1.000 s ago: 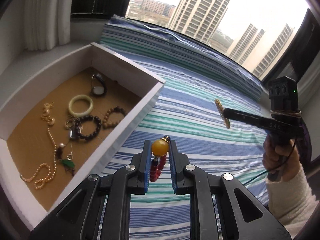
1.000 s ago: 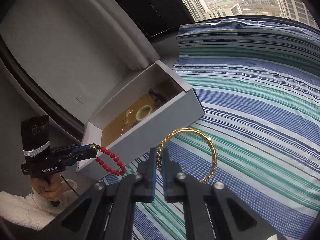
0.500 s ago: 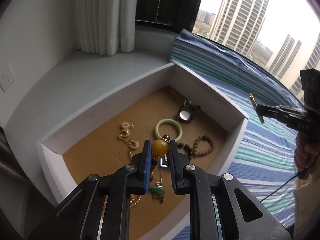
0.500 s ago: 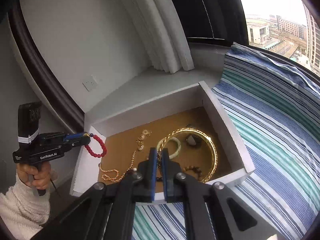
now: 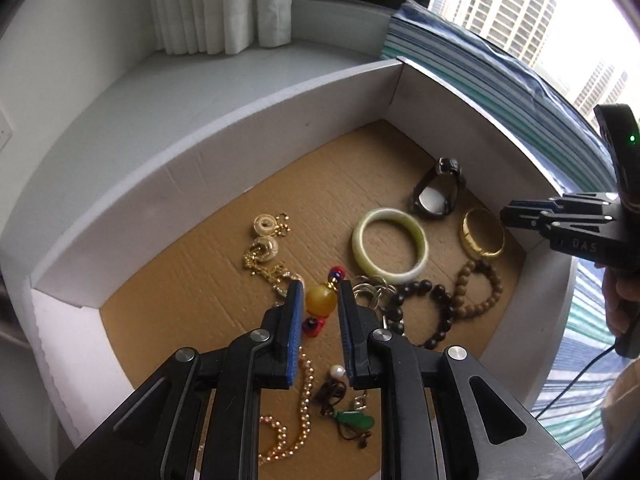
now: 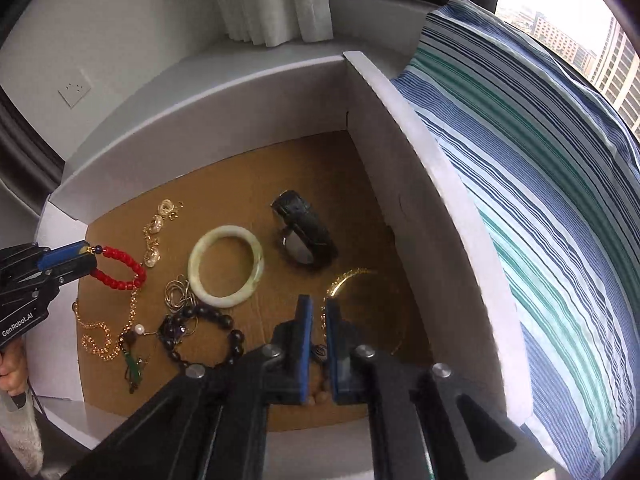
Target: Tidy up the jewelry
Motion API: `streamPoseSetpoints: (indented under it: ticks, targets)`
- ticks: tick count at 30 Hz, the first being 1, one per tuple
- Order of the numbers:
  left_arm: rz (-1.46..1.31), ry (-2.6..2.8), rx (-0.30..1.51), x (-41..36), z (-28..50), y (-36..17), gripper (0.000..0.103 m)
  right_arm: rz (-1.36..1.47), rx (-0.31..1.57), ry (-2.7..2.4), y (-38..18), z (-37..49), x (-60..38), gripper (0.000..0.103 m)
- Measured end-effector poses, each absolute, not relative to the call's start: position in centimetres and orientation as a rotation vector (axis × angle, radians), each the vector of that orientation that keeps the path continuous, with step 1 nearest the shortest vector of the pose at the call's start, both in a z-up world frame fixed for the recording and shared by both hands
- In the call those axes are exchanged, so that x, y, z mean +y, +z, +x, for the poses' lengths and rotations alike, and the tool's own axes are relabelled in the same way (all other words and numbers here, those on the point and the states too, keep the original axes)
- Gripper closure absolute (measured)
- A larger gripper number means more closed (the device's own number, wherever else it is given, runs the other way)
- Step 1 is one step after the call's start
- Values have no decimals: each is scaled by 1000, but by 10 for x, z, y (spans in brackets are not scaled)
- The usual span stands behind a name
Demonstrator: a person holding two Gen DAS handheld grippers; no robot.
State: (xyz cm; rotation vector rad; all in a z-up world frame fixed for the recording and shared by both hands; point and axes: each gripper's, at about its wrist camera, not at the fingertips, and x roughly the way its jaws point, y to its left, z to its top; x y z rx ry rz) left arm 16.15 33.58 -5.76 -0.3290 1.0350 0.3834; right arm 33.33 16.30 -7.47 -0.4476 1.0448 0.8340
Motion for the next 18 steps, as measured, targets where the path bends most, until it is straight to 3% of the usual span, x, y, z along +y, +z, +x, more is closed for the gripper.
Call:
streamPoseSetpoints:
  ticks: [1, 2, 4, 6, 8, 10, 18]
  targets:
    - [-310, 395, 1028, 333, 162, -55, 69, -437, 1048, 830, -75, 334, 164, 63]
    - [-293, 405, 1015, 330, 161, -52, 50, -421, 1038, 824, -73, 333, 163, 56]
    - [-250, 444, 974, 323, 157, -42, 28, -386, 1007, 826, -64, 328, 156, 52]
    - [-200, 482, 933, 312, 151, -31, 19, -355, 976, 832, -51, 319, 146, 48]
    - [-172, 518, 894, 299, 143, -19, 7, -329, 929, 830, -36, 305, 134, 37]
    - [-176, 563, 839, 286, 131, -4, 2, -316, 875, 832, -21, 287, 121, 29]
    - [-250, 746, 708, 248, 76, 39, 1, -325, 767, 857, 11, 218, 94, 28]
